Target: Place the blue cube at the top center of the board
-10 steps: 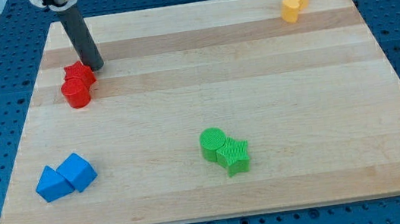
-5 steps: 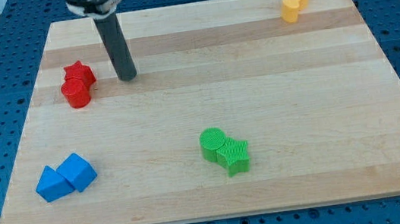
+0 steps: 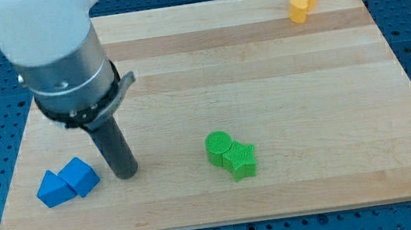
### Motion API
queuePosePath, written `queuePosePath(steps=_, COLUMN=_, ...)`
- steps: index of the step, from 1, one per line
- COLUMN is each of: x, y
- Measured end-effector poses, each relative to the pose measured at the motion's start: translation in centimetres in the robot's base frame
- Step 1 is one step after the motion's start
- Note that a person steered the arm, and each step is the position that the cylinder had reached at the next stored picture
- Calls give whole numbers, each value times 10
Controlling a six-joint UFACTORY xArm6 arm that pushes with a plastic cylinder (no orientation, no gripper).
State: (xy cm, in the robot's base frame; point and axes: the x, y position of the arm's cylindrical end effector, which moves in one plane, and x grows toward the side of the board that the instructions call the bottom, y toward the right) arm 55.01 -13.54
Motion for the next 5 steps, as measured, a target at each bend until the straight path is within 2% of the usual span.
queuePosePath(steps=2, x=59, y=-29)
queuePosePath(steps=4, x=67, y=-88)
queuePosePath(steps=5, x=54, y=-93)
